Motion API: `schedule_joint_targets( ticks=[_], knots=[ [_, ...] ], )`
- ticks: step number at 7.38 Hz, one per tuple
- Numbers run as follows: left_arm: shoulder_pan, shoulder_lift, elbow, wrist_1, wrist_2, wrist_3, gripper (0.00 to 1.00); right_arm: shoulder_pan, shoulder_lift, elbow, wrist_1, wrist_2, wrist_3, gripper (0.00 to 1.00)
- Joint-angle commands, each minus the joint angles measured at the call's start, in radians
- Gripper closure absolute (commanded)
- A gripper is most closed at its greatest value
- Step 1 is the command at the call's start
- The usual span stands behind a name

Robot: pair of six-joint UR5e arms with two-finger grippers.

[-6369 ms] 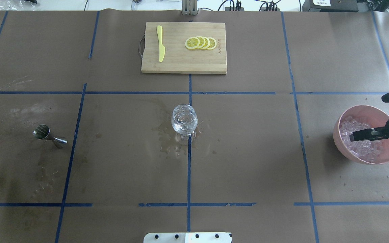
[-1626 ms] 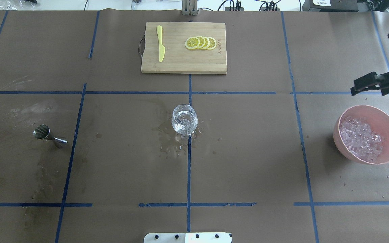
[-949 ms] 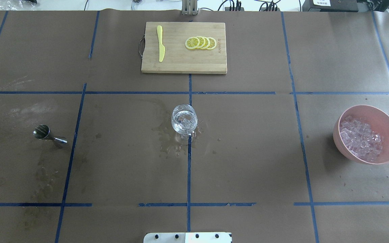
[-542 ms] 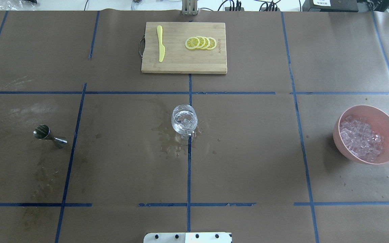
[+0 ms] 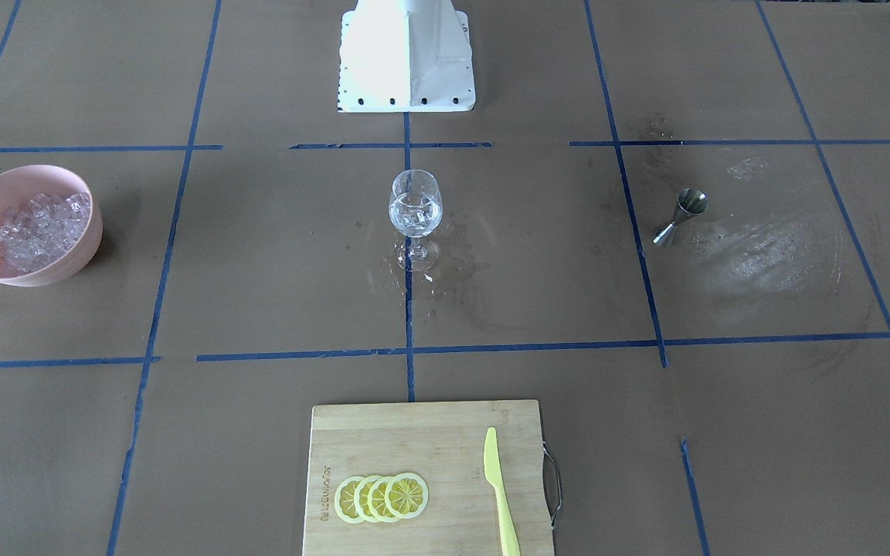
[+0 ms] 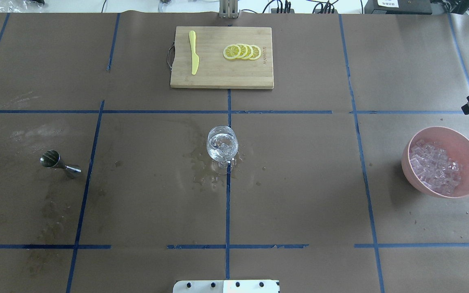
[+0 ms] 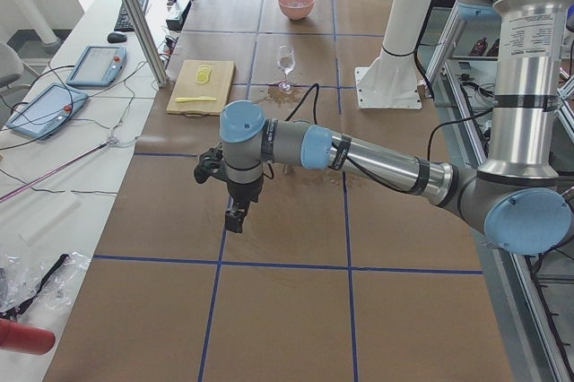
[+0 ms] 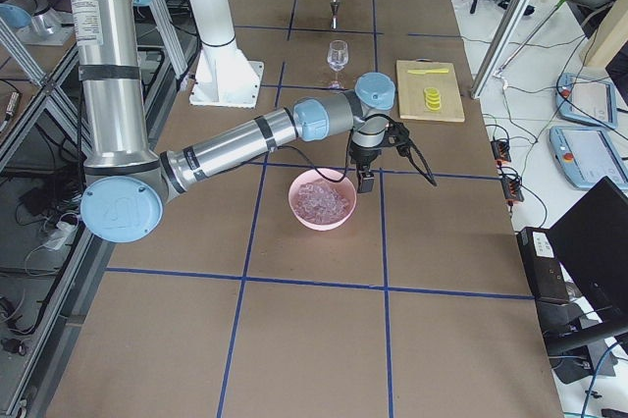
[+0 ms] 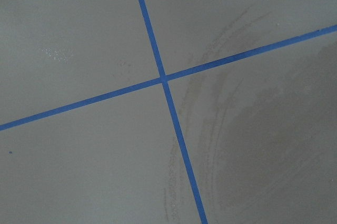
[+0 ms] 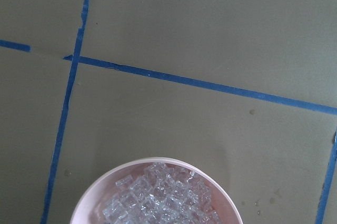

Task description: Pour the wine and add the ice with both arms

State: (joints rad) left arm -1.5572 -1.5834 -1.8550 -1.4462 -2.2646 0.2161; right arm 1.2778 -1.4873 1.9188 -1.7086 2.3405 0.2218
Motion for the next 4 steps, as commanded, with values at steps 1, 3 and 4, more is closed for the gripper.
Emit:
schedule_joint_targets(
  ticks=[1, 3, 4],
  knots=[
    [0.003, -0.069, 0.136, -0.031, -0.003, 0.003, 0.00, 0.001, 0.038, -0.029, 0.003, 0.020, 0.040, 0.00],
    [-0.011, -0.090, 0.067, 0.076, -0.015, 0.006, 0.00, 0.069, 0.033, -0.143, 0.020, 0.026, -0.045, 0.00],
    [-0.012, -0.119, 0.082, 0.122, -0.036, 0.006, 0.00, 0.127, 0.032, -0.182, 0.020, 0.045, -0.150, 0.00]
  ],
)
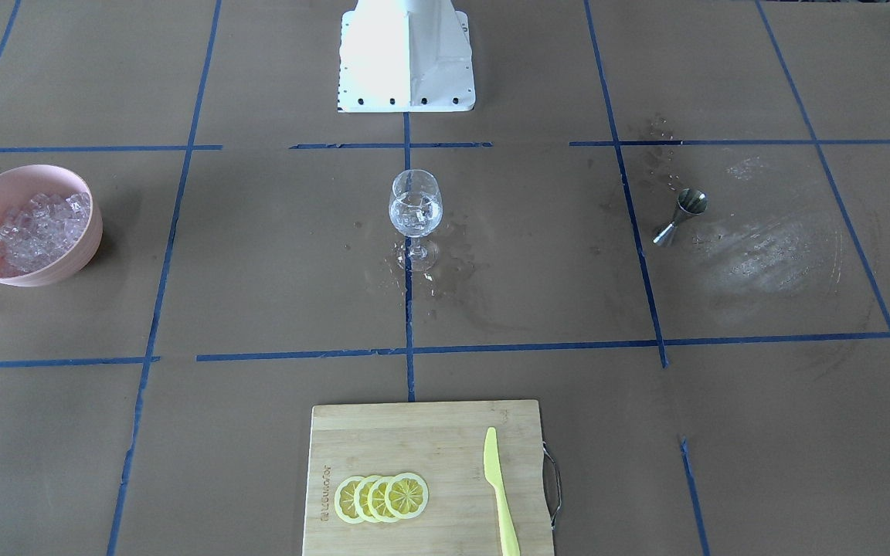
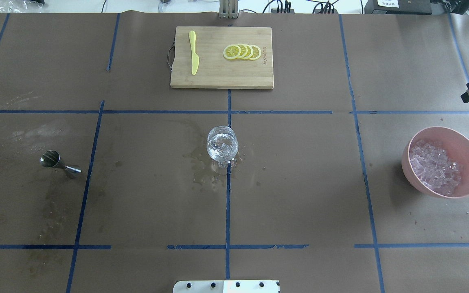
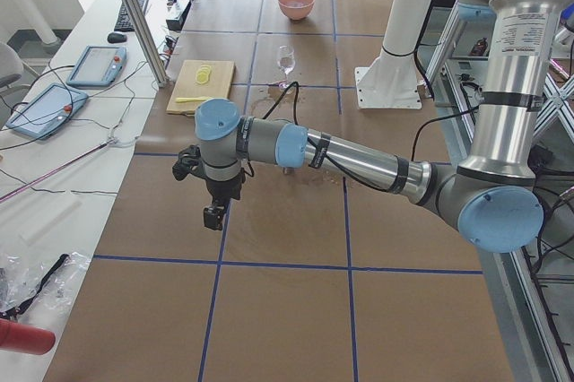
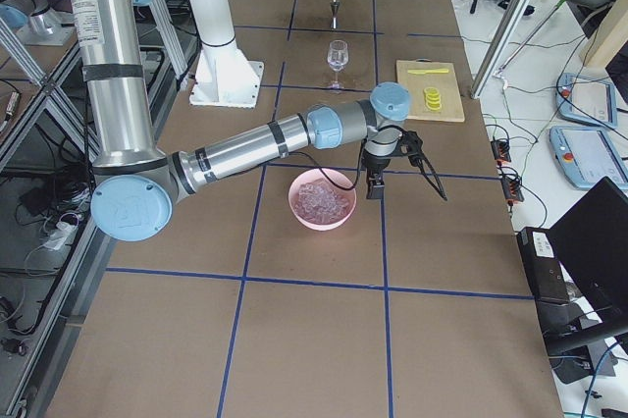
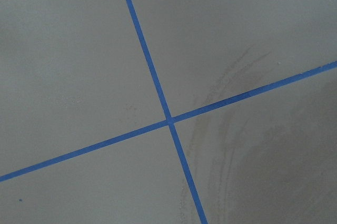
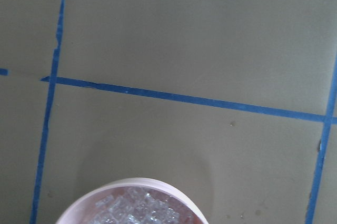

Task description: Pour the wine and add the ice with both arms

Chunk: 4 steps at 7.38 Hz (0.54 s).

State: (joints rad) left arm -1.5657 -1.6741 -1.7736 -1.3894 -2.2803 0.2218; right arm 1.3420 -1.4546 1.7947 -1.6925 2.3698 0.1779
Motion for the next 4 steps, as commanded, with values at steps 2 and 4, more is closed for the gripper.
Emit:
schedule_joint_targets(
  ticks=[2, 4],
  knots=[
    [-0.005, 0.041, 0.023, 0.055, -0.022, 0.004, 0.00, 0.079, 0.008, -0.074, 0.007, 0.029, -0.130, 0.00],
    [-0.005, 0.088, 0.025, 0.037, -0.070, 0.004, 0.00, 0.072, 0.043, -0.086, 0.007, 0.023, -0.103, 0.00]
  ],
)
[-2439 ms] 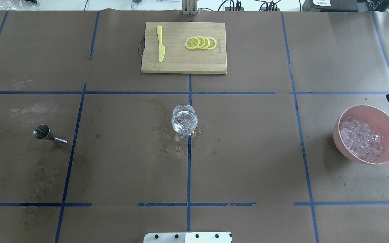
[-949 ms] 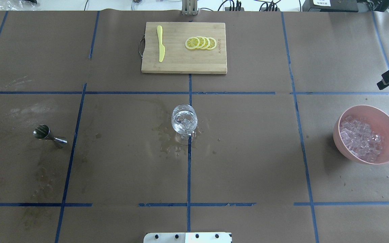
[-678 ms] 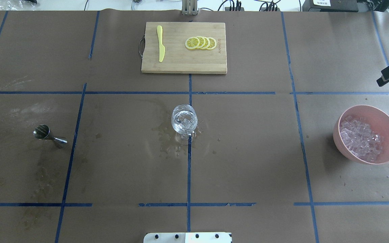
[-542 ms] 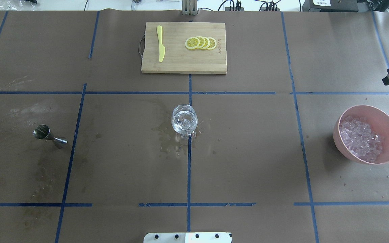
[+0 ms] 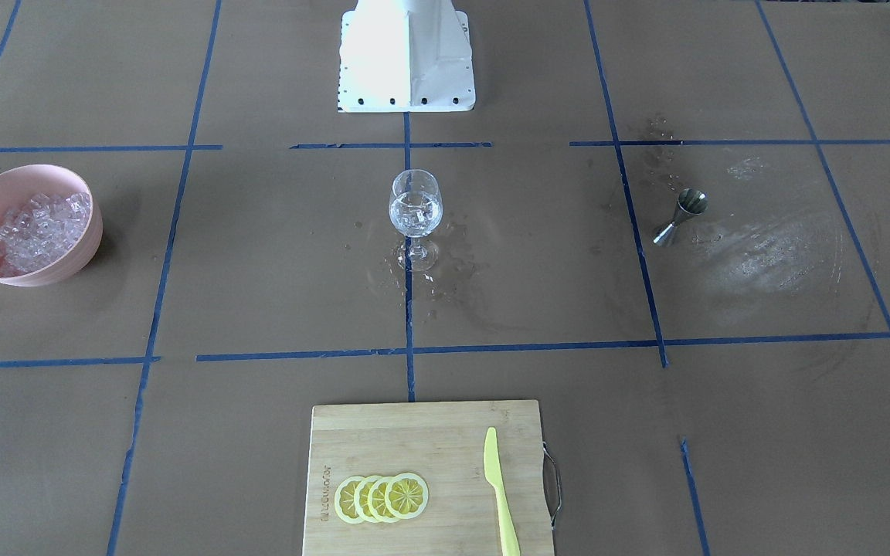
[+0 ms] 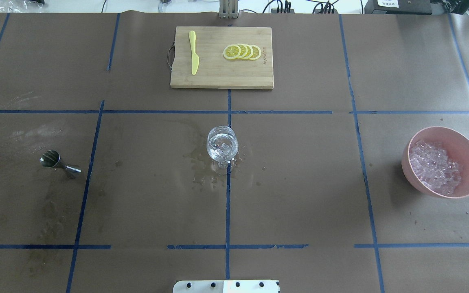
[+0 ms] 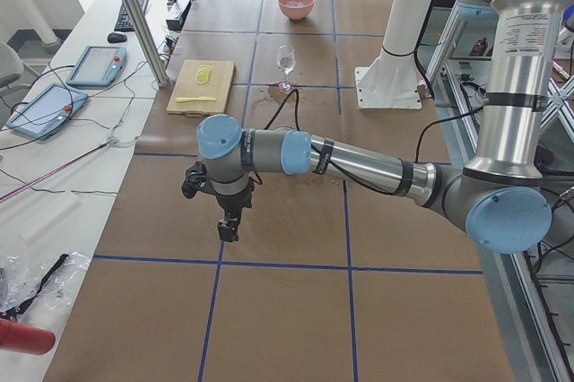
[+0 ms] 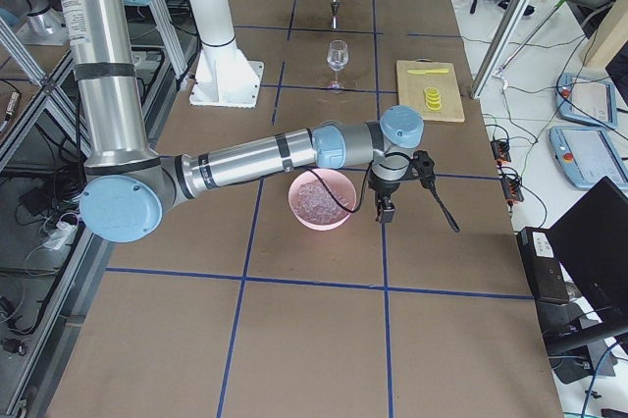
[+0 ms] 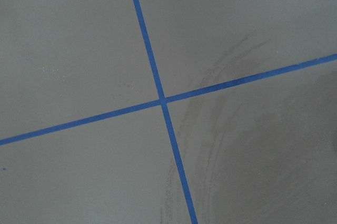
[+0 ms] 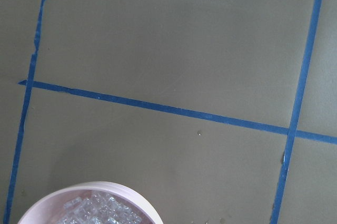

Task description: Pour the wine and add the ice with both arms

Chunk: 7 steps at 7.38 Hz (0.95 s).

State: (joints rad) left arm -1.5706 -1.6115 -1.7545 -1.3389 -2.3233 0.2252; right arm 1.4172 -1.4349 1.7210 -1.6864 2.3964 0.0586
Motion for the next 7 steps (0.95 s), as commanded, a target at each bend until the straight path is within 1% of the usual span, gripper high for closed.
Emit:
schedule_joint_targets(
  ticks=[1, 2, 3, 4, 7],
  knots=[
    [0.000, 0.025, 0.006, -0.037, -0.040, 0.000, 0.00, -0.004, 0.052, -0.017, 0.001, -0.003, 0.027, 0.00],
    [-0.008, 0.038, 0.013, -0.040, -0.136, 0.000, 0.00, -0.027, 0.059, -0.029, 0.001, -0.002, 0.030, 0.00],
    [-0.006, 0.051, 0.018, -0.086, -0.187, -0.003, 0.00, -0.091, 0.082, -0.037, 0.001, -0.006, 0.038, 0.00],
    [-0.008, 0.053, 0.010, -0.106, -0.180, -0.003, 0.00, -0.087, 0.149, -0.066, -0.012, -0.014, 0.041, 0.00],
    [-0.008, 0.038, 0.010, -0.106, -0.176, -0.004, 0.00, -0.078, 0.134, -0.069, -0.013, -0.006, 0.038, 0.00]
  ],
)
